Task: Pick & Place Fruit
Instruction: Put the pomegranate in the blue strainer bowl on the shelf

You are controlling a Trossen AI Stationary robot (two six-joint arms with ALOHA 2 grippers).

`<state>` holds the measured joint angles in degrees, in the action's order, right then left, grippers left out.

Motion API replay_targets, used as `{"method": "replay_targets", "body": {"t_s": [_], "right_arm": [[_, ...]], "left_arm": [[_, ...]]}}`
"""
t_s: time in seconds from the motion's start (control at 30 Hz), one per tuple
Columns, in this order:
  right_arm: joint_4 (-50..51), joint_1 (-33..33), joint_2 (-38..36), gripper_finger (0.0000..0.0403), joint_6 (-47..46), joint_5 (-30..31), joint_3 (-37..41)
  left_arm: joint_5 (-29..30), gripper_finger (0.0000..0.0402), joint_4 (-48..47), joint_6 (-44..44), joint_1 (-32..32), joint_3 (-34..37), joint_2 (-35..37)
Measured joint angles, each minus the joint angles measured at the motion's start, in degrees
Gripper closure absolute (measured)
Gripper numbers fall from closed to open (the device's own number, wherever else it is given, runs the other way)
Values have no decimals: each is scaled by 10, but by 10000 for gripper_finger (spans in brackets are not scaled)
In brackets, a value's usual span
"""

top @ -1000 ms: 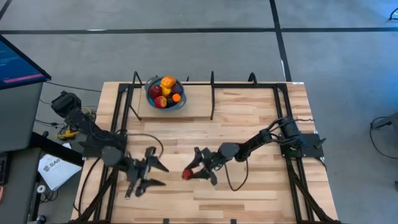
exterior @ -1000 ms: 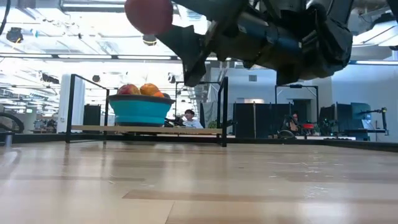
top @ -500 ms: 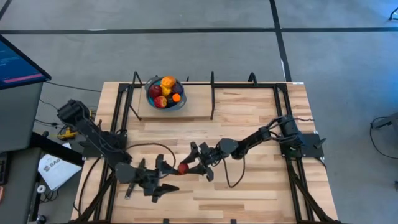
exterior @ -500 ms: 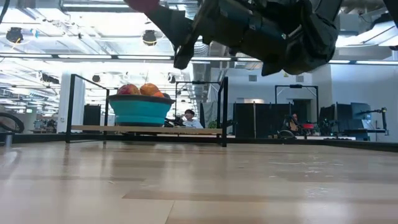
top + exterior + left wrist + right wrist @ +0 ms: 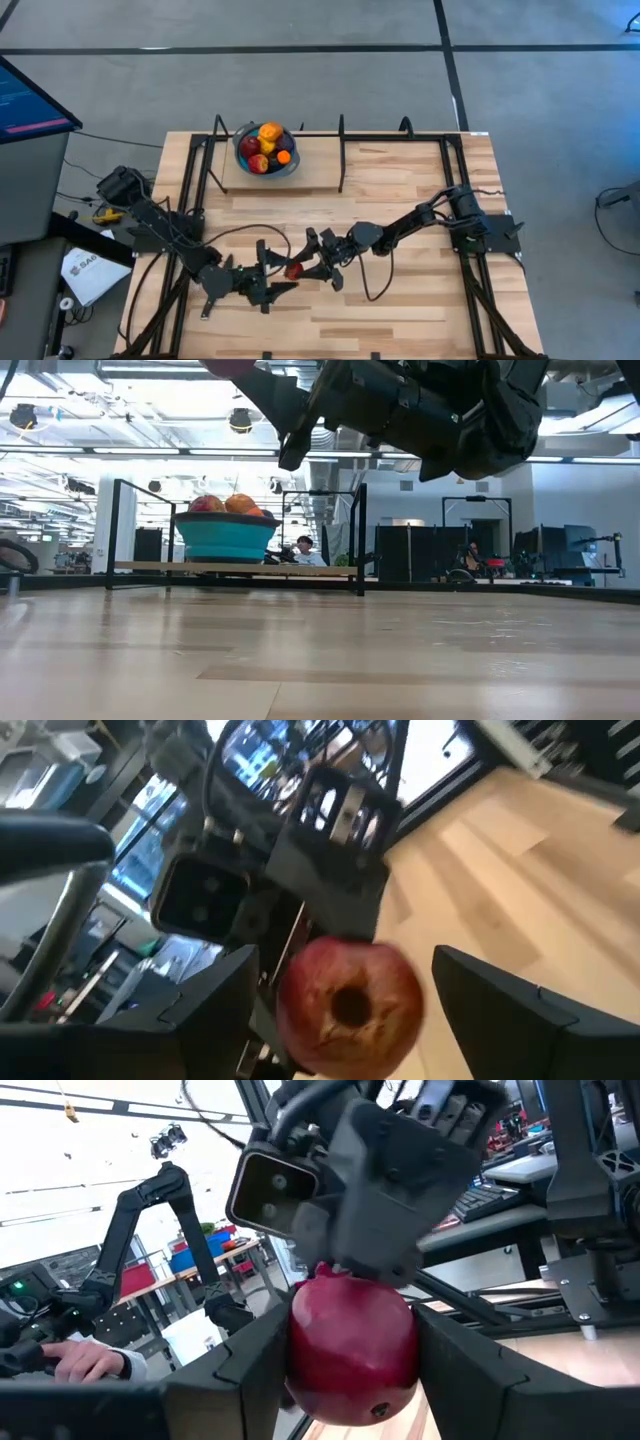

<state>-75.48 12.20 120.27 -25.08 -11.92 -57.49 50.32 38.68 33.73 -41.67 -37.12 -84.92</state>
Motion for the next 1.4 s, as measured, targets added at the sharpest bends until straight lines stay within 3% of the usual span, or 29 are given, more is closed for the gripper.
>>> {"method": "replay_targets", "body": {"t_s": [0.2,0.47,0.7,0.9,1.0,1.17,1.4], "right_arm": [[0,0,0,210,0,-1,0],[3,1,0,204,-1,-2,-1],[34,-5,-1,175,-23,-5,-2],[158,-47,-6,130,-89,-150,0],[288,-61,-24,127,-97,-171,0],[494,-47,-43,127,-58,-95,1],[507,11,-48,127,-49,90,0]], "left_arm": [[2,138,-1,-6,8,0,-3],[-11,218,-4,-42,7,1,1],[-12,206,-9,-81,7,2,0],[-25,211,-8,-187,5,20,2],[-28,212,-39,-245,4,22,2],[-30,204,-119,-355,11,22,40],[-115,211,-379,-533,103,-30,139]]}}
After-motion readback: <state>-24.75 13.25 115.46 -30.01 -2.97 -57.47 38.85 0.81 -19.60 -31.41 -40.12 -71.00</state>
